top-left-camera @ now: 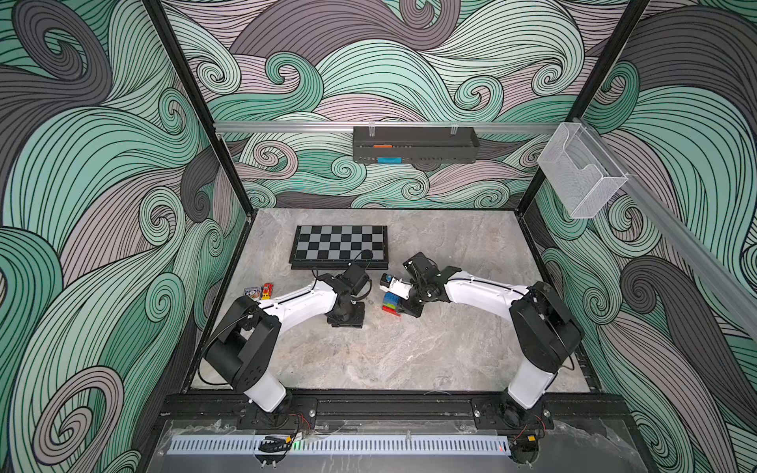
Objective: Assemble the number 5 with lego
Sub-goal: Assemble the lego brick with the lego brick.
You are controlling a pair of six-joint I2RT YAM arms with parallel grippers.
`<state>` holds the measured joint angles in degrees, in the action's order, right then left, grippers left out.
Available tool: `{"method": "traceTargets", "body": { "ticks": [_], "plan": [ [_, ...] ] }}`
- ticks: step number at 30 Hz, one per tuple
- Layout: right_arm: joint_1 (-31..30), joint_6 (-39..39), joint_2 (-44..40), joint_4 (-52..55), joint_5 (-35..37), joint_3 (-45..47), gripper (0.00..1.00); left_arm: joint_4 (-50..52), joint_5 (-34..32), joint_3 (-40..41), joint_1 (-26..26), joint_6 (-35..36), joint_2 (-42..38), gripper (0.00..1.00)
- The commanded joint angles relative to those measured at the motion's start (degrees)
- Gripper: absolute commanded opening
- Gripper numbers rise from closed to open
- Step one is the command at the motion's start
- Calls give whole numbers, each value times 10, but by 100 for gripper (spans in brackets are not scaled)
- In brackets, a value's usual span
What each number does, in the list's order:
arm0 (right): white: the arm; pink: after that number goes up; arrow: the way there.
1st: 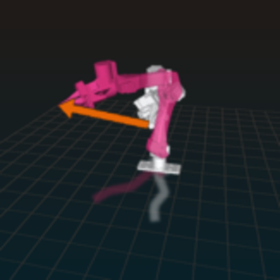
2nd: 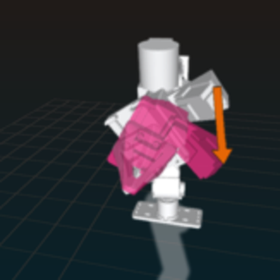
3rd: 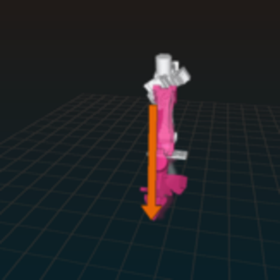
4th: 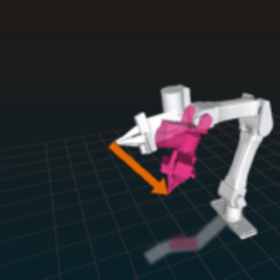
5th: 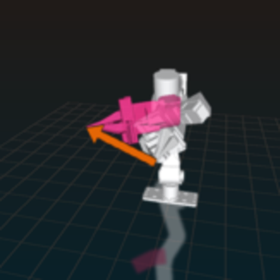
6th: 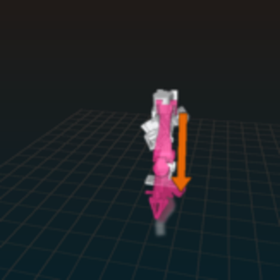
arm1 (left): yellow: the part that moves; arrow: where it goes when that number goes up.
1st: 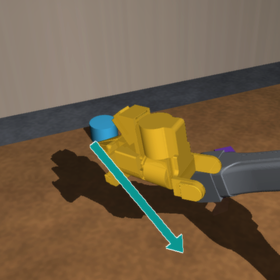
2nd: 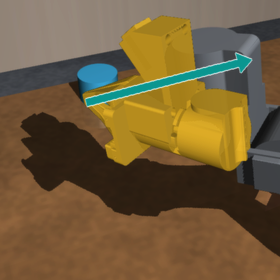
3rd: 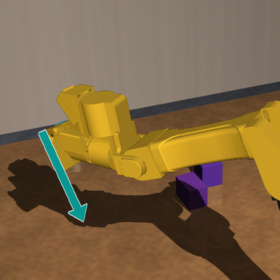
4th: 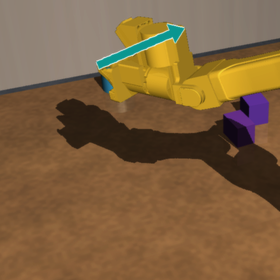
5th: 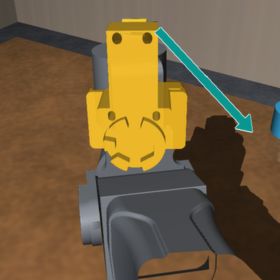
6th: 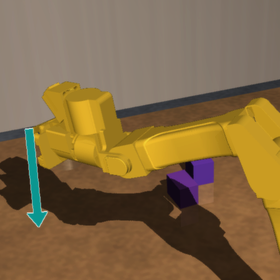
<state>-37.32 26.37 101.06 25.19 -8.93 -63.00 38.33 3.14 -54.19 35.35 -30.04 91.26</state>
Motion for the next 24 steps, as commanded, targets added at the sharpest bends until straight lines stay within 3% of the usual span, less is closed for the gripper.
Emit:
{"method": "traceTargets", "body": {
  "ticks": [1, 11, 16, 20, 24],
  "plan": [
    [-3, -12, 5, 76, 26, 27, 20, 3, -6, 1, -3, 2, -13, 50],
    [-17, -14, -26, 69, 0, 39, 21, -5, 7, -2, -3, -3, -16, 51],
    [-24, -19, -42, 57, -5, 60, 22, -28, 49, -11, -9, -5, -33, 53],
    [-25, -20, -46, 53, -6, 66, 24, -69, 119, -7, -36, -17, -46, 56],
    [-27, -23, -52, 48, 0, 72, 31, -86, 163, -7, -59, -25, -51, 56]
  ]
}}
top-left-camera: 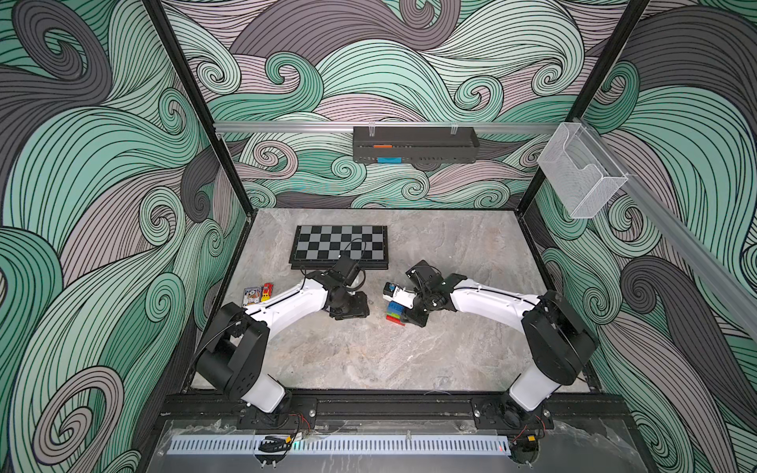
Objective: Assemble the number 5 with lego
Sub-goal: Assemble the lego brick with the lego brick.
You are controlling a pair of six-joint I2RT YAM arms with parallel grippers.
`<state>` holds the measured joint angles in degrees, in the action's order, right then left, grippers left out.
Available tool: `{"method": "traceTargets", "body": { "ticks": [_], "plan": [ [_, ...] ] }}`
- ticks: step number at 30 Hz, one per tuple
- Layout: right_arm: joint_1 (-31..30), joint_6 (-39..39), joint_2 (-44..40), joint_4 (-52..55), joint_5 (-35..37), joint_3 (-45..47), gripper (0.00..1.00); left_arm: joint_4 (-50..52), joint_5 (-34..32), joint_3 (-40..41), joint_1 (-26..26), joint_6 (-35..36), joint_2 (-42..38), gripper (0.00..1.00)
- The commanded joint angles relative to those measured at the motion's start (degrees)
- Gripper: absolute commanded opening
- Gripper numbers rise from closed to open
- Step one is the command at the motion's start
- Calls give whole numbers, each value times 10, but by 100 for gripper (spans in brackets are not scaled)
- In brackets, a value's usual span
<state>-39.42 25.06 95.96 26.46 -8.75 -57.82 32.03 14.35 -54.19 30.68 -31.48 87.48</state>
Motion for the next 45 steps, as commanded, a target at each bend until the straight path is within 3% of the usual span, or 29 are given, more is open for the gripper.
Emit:
{"method": "traceTargets", "body": {
  "ticks": [1, 15, 22, 26, 30, 37, 45],
  "plan": [
    [-7, -11, -5, 34, -2, 22, 33, -21, 49, -8, -14, -8, -16, 56],
    [-8, -22, -69, 13, 15, 36, 58, -10, 38, 5, -14, 1, -36, 56],
    [0, -55, -141, 10, 34, 58, 65, -69, 130, 12, -22, -17, -37, 63],
    [14, -101, -199, 3, 12, 88, 69, -117, 182, 19, -25, -33, -31, 71],
    [15, -138, -246, -8, 0, 110, 71, -191, 241, 39, -25, -57, -17, 73],
    [15, -160, -290, -25, -18, 134, 72, -315, 303, 69, -25, -103, 35, 76],
    [14, -162, -293, -33, -31, 138, 72, -381, 323, 77, -25, -124, 84, 76]
  ]
}}
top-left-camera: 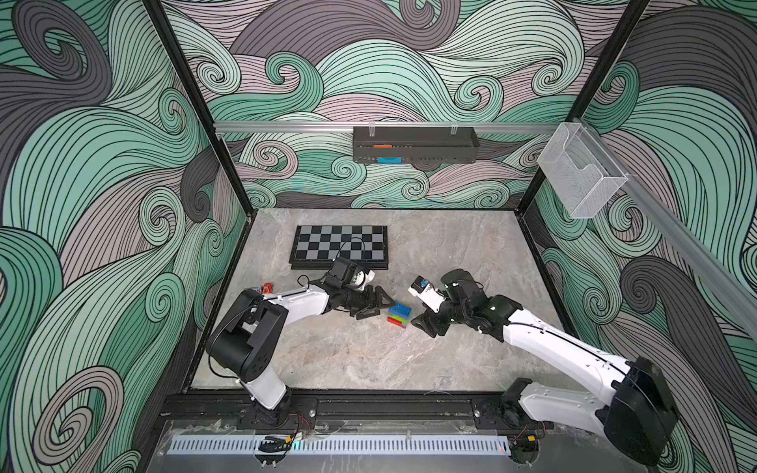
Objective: Assemble the number 5 with lego
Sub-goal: Assemble the lego brick with the lego brick.
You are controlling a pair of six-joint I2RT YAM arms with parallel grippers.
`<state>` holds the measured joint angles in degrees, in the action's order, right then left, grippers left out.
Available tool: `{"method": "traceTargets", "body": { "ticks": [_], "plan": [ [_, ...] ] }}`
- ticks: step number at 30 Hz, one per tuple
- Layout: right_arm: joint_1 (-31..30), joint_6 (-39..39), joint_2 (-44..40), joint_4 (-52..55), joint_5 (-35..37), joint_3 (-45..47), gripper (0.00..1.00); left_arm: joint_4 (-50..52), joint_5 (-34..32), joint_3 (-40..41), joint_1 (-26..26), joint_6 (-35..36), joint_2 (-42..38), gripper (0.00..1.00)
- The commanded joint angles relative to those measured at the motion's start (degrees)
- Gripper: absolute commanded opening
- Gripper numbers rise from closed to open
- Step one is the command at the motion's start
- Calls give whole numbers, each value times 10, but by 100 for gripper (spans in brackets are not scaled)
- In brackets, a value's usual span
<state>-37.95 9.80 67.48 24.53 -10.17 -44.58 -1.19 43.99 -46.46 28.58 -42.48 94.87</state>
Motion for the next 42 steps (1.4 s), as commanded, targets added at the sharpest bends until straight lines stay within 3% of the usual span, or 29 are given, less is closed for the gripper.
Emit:
{"method": "traceTargets", "body": {
  "ticks": [1, 9, 25, 29, 34, 42],
  "plan": [
    [0, -9, -8, -14, -18, 6, 72, -64, 30, 3, -4, -23, 14, 76],
    [-1, -8, -11, -19, -24, 9, 71, -100, 46, 8, -4, -38, 35, 74],
    [-3, -9, -12, -25, -25, 13, 71, -125, 56, 35, -4, -52, 25, 51],
    [-4, -9, -13, -26, -24, 15, 71, -124, 56, 35, -4, -51, 18, 52],
    [-10, -5, -5, -16, -8, 8, 71, -110, 56, 30, -4, -43, 1, 62],
    [-13, -37, 4, -28, -13, 8, 70, -109, 66, 27, -4, -40, -6, 64]
  ]
}}
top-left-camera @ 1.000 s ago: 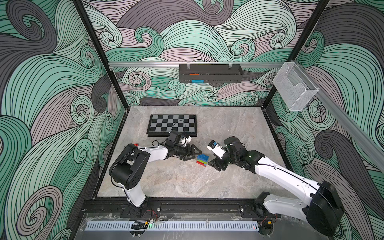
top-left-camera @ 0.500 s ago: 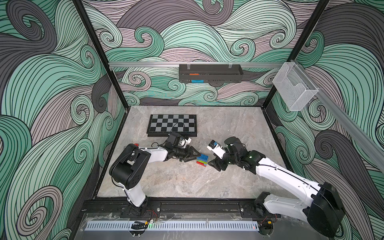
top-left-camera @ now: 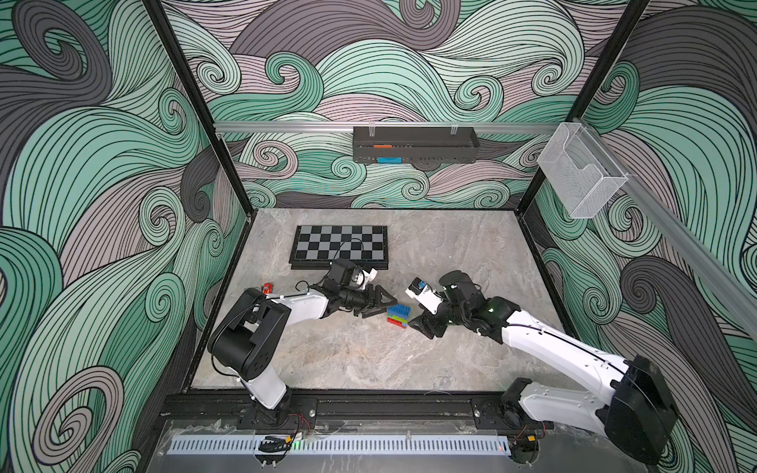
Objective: Assemble the number 5 with lego
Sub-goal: Assemble the lego brick with the lego brick.
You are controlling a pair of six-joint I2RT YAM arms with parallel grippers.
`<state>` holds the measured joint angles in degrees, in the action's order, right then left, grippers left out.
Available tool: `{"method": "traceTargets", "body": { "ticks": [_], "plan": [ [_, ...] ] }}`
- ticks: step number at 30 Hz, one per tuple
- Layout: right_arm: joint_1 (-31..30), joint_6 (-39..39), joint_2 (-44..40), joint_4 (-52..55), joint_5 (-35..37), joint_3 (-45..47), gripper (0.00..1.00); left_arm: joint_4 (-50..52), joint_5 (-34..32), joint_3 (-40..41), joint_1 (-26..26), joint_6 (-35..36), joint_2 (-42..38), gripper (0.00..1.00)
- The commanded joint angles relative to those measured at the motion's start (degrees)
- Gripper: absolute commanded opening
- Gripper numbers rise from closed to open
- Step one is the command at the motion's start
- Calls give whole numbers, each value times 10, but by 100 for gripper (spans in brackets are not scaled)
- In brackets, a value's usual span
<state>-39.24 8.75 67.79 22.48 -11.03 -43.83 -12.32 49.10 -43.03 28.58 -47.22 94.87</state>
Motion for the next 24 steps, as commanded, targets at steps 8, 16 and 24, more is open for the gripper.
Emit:
{"method": "traceTargets", "body": {
  "ticks": [8, 16, 24],
  "plan": [
    [23, -187, -20, -98, -56, 62, 67, 13, 5, -7, -5, 9, -12, 64],
    [23, -191, -12, -142, -26, 110, 61, 57, -21, 3, -22, 16, -68, 66],
    [63, -337, 47, -202, -56, 123, 55, 120, -44, 11, -43, 38, -119, 66]
  ]
}}
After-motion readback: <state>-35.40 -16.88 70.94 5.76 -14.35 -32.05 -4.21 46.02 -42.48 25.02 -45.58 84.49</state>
